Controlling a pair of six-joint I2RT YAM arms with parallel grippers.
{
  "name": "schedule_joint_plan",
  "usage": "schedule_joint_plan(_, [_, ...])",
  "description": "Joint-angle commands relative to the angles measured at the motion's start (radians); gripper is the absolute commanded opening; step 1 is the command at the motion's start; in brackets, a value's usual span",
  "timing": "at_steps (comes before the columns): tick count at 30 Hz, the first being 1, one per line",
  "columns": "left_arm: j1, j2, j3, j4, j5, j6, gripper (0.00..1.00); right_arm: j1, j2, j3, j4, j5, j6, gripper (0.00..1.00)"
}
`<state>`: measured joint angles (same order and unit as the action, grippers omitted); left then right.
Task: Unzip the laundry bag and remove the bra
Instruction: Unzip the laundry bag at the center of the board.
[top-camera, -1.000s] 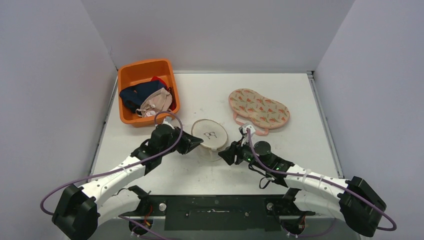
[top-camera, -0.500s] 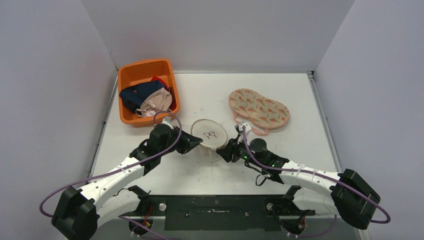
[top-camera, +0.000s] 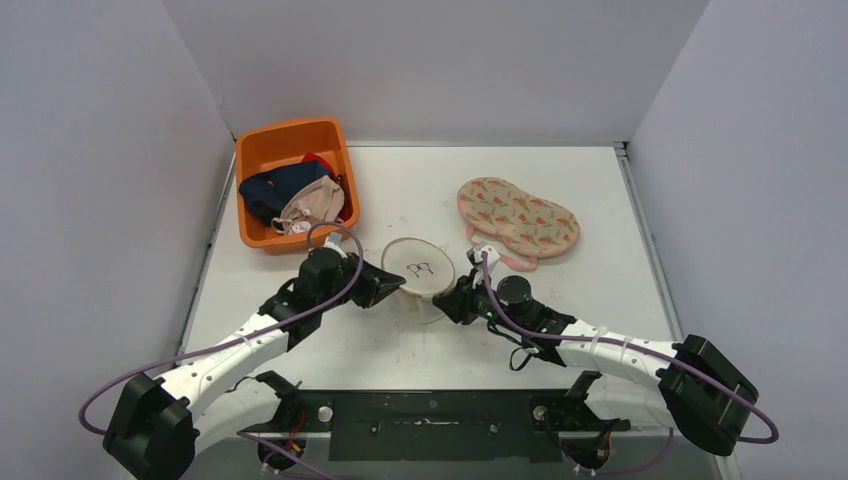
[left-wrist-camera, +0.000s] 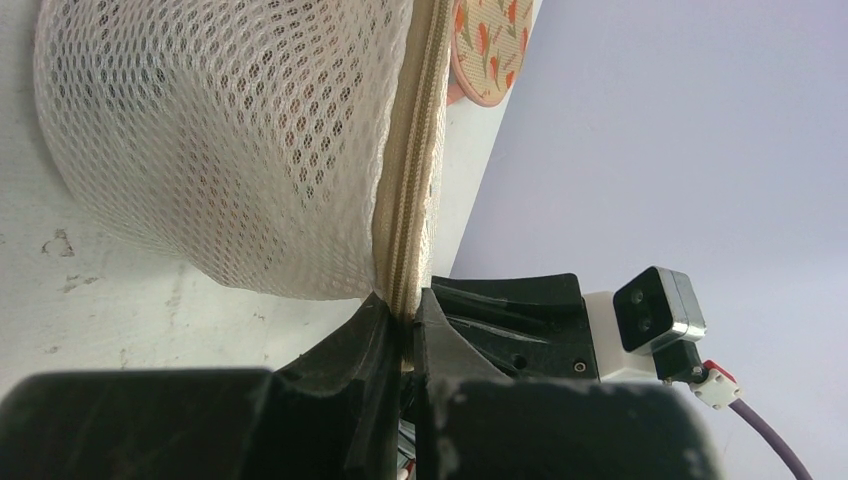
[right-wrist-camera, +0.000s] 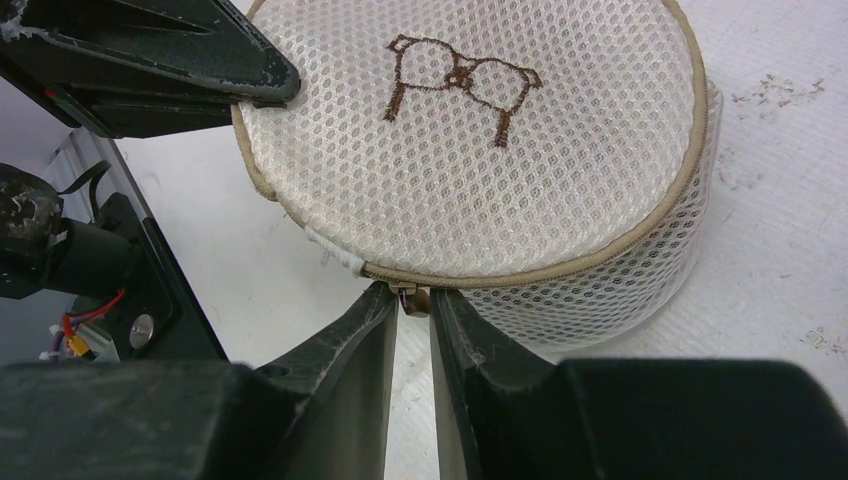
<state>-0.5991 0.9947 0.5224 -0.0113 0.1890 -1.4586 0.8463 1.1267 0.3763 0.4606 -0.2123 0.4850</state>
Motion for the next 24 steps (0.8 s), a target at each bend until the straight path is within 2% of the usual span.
schedule_joint_plan(1, [0.006, -0.021, 0.003, 0.051, 0.016, 0.001, 0.00, 0.009, 0.003, 0.038, 0.057, -0.008, -0.020, 0.17])
schedule_joint_plan(5, [0.006, -0.024, -0.005, 0.056, 0.015, -0.001, 0.00, 0.008, -0.004, 0.034, 0.042, -0.002, -0.020, 0.05])
schedule_joint_plan(17, [0.010, -0.012, -0.017, 0.076, 0.020, 0.041, 0.00, 0.008, -0.095, 0.001, -0.088, 0.138, -0.031, 0.05])
schedule_joint_plan(24, [0.012, 0.038, -0.029, 0.159, 0.071, 0.092, 0.00, 0.009, -0.152, -0.020, -0.168, 0.233, -0.019, 0.05])
